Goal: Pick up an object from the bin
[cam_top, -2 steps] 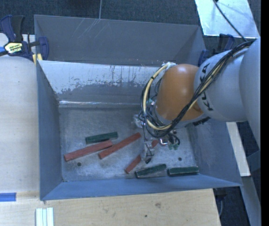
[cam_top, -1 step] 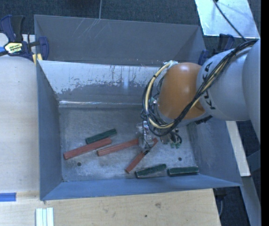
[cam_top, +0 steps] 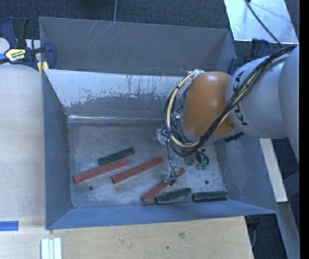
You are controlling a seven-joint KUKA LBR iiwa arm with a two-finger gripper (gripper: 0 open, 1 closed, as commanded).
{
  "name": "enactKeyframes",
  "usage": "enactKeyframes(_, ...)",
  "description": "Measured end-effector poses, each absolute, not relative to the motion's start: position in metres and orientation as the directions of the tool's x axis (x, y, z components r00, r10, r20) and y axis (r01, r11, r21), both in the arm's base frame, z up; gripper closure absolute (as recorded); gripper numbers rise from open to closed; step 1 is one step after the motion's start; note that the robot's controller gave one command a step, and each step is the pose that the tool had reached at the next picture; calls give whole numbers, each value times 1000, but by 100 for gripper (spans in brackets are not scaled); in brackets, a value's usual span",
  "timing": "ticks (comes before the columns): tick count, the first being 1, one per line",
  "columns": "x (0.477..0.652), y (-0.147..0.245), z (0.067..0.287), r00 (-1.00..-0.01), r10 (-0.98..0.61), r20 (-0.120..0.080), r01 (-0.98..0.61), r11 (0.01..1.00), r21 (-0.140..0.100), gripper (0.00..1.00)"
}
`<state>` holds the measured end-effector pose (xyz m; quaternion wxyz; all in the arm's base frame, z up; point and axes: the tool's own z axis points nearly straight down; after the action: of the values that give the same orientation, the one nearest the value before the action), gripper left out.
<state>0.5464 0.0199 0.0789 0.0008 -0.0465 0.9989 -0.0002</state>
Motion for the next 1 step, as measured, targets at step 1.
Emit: enactKeyframes(1,561,126,70,-985,-173,-6,-173,985,3,0)
